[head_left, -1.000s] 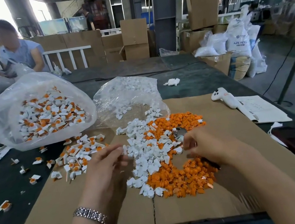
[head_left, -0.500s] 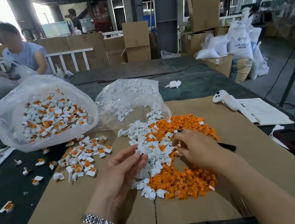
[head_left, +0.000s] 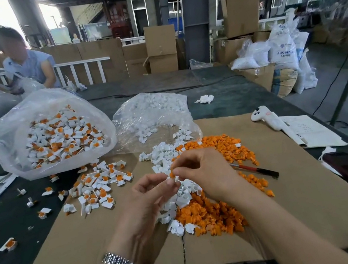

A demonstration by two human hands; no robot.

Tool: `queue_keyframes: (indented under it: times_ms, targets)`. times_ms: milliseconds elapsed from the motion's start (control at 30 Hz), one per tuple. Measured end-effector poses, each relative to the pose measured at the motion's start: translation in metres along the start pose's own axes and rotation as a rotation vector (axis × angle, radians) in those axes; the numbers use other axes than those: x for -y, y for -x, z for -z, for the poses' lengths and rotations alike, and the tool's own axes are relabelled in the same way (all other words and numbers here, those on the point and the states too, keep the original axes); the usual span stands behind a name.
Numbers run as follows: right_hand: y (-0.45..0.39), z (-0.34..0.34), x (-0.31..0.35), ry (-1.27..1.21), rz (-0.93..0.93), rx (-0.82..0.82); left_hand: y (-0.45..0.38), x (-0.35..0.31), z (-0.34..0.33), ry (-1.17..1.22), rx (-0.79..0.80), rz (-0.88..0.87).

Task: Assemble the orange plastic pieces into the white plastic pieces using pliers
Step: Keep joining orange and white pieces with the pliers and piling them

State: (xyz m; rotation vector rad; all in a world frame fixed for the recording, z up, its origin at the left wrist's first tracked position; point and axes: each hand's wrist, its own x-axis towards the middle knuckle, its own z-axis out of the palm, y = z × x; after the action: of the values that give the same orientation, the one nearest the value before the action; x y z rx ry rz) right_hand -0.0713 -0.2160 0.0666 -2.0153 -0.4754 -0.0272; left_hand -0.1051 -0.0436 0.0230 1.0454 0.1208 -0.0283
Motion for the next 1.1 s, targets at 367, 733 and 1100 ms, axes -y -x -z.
queue_keyframes:
  times_ms: [367, 733, 1100]
  targets:
    - [0.008, -0.003, -0.002, 0.016, 0.089, 0.024, 0.008, 0.000, -0.002, 0.037, 0.035, -0.005]
    - [0.015, -0.001, 0.007, -0.053, 0.062, 0.054, 0.014, -0.007, -0.003, -0.146, 0.025, -0.133]
    - [0.019, 0.016, 0.011, 0.120, 0.172, 0.087, 0.012, -0.010, -0.002, -0.065, 0.125, -0.063]
